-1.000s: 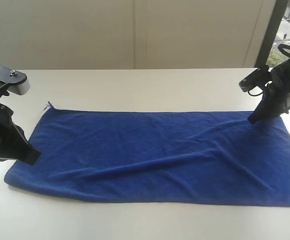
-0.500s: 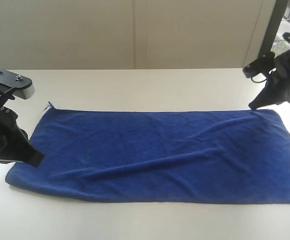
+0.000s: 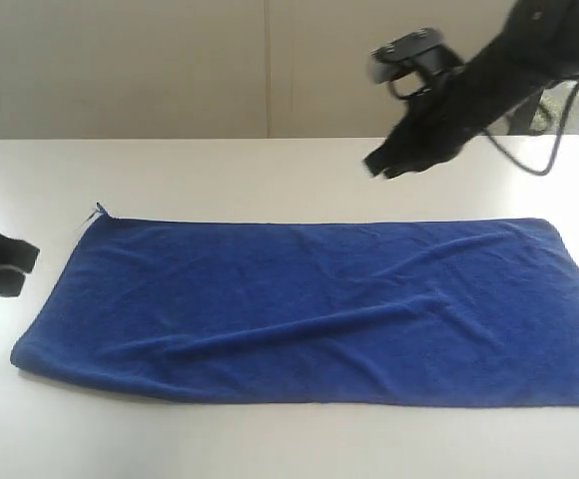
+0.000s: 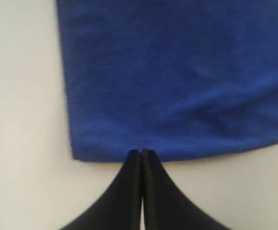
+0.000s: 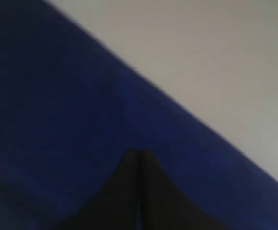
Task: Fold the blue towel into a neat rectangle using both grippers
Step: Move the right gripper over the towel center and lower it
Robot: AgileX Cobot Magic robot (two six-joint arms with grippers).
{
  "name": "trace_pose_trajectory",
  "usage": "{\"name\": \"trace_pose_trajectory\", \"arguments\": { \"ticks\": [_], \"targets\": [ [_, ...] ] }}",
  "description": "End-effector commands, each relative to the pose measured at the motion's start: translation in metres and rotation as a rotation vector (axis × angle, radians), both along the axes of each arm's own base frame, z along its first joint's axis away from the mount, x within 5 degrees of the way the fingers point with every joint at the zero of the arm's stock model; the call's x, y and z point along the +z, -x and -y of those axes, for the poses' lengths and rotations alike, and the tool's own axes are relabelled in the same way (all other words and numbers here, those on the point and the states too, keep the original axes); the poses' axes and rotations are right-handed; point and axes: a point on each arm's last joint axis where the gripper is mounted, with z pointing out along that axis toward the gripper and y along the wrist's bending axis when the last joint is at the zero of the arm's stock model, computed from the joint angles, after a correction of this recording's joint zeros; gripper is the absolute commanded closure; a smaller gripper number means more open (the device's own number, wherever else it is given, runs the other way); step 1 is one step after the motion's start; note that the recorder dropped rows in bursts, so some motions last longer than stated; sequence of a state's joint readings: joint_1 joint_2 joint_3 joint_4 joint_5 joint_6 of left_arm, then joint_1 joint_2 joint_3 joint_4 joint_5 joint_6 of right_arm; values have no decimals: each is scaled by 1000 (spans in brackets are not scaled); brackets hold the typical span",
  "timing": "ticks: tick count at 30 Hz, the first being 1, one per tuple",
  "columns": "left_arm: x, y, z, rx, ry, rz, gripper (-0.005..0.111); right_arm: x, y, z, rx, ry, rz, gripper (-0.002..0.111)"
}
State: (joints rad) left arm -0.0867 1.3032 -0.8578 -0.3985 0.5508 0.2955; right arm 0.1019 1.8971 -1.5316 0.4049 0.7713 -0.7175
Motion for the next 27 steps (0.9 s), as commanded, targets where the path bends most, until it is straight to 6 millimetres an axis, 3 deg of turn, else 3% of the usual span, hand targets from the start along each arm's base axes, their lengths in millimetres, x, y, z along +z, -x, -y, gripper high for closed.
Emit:
{"name": "trace_pose_trajectory", "arguments": {
  "ticks": [1, 3, 6, 15, 18, 24, 27],
  "targets": [
    [13, -5, 1, -186, 442, 83, 107, -1, 28, -80, 247, -39, -59, 108],
    [10, -10, -12, -171, 522, 74, 107, -1, 37, -102, 288, -44, -56, 108],
    [-9, -8, -29, -130, 466, -23, 107, -2, 44, -122, 280, -68, -70, 108],
    [-61, 1, -45, 55, 300, -84, 107, -16, 61, -162, 353, -63, -110, 108],
    [-71, 4, -48, 106, 258, -81, 105, -23, 59, -162, 330, -38, -125, 108],
    [-75, 2, -56, 204, 201, -68, 80, -42, 51, -140, 129, 147, -88, 108],
    [-77, 0, -61, 255, 166, -58, 72, -56, 56, -134, 127, 197, -113, 108]
  ]
}}
